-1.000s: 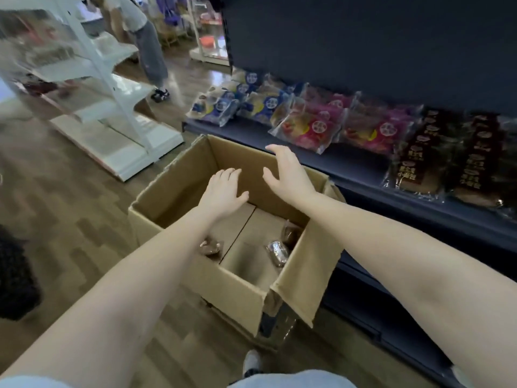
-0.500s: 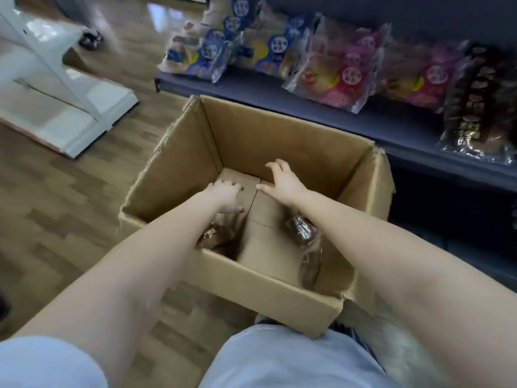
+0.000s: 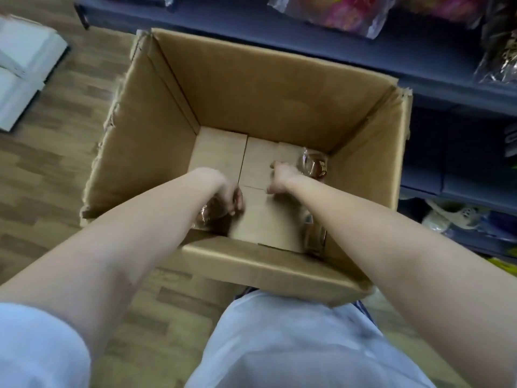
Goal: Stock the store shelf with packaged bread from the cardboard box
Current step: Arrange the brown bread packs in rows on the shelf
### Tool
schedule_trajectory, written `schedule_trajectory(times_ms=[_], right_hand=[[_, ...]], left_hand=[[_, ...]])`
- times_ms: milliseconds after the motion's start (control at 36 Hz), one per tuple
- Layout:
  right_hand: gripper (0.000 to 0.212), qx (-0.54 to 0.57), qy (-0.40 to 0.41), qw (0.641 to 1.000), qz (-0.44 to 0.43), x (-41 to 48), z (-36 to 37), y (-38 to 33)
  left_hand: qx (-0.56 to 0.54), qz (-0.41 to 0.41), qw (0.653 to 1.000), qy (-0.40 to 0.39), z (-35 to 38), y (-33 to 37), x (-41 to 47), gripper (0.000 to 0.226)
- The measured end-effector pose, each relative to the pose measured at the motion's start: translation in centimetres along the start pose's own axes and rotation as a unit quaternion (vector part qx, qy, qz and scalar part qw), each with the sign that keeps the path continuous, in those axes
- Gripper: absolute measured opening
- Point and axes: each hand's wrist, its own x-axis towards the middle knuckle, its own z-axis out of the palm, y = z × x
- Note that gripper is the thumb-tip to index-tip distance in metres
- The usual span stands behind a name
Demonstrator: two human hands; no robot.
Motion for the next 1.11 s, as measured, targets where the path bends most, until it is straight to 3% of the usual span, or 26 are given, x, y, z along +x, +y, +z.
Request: schedule_trajectory(times_ms=[194,444,583,722,861,1000,1111], right_hand=[[0.068,-0.169,-0.017,0.985,-0.007,0.1,1.3,1.3],[0.045,-0.364,0.005,0.931,-0.007,-0.9,0.6,1.3],[0.044,-0.394,0.024,0.919,-0.011,-0.8,0.3,1.7],[0.040,-0.322,0.050,0.945,-0.030,-0.7,0.0,1.4],[0.018,-0.067,0.061,0.996,-0.009,-0.4,-1.0,0.4],[0.013,0.160,0.089,0.983,-0.010,-0.2,-2.7,-0.5],[0.008,0.232,0.131,0.963,-0.036,-0.8,-4.6,-1.2]], left_hand=[[0.077,-0.025,0.995,-0.062,0.0,-0.8,0.7,0.036],[0.103,-0.016,0.993,-0.048,-0.4,-1.6,1.2,0.023],[0.087,-0.006,0.996,-0.017,-0.4,-1.8,1.5,0.015],[0.094,0.003,0.996,-0.006,-0.5,-1.2,1.6,0.022],[0.066,0.019,0.997,0.023,-1.2,-0.9,1.8,0.012],[-0.010,0.022,0.998,0.066,-2.5,-1.4,0.5,0.008],[-0.094,0.014,0.985,0.144,-3.1,-1.7,-1.4,0.011]])
